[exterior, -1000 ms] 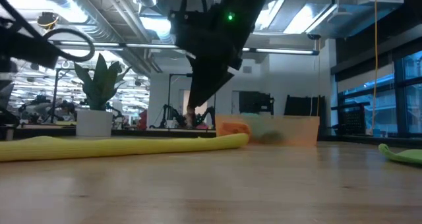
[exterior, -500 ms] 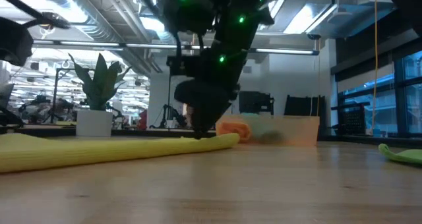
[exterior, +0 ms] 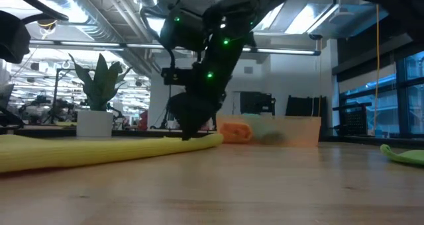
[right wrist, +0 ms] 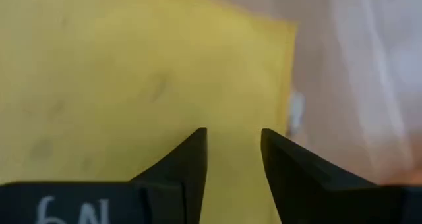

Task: Roll microfiber towels into tight, uniform cylinder then place into a basket
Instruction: Roll the yellow microfiber towel

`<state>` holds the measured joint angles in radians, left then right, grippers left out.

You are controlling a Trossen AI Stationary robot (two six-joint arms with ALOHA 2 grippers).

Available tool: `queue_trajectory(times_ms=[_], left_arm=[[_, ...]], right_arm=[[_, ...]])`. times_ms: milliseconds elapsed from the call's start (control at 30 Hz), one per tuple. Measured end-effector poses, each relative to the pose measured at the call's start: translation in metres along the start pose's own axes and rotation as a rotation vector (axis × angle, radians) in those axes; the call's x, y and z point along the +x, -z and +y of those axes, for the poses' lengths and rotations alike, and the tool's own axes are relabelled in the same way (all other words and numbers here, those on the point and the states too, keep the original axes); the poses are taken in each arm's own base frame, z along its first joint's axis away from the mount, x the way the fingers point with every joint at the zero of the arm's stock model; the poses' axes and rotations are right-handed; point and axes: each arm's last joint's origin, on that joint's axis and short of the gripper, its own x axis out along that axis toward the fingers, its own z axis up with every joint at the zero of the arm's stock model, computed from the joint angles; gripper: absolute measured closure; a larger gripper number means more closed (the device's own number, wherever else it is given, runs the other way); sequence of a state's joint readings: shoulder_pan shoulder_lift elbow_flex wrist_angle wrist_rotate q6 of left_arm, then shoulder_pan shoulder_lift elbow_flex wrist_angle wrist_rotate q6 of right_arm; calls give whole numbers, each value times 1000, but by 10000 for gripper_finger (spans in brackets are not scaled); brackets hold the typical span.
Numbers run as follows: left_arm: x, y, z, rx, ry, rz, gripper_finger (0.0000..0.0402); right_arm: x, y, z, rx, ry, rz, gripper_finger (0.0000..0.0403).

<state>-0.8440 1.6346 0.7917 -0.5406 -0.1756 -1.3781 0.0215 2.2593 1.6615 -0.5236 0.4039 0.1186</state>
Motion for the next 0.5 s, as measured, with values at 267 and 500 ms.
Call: queue_trajectory(times_ms=[267, 500], left_arm=[[1, -1, -2, -6, 15, -30, 333], [-10, 0, 1, 32, 24, -114, 333]], right_arm=[[11, -12, -28, -3, -9, -79, 260], [-15, -20, -15, -78, -32, -64, 260]])
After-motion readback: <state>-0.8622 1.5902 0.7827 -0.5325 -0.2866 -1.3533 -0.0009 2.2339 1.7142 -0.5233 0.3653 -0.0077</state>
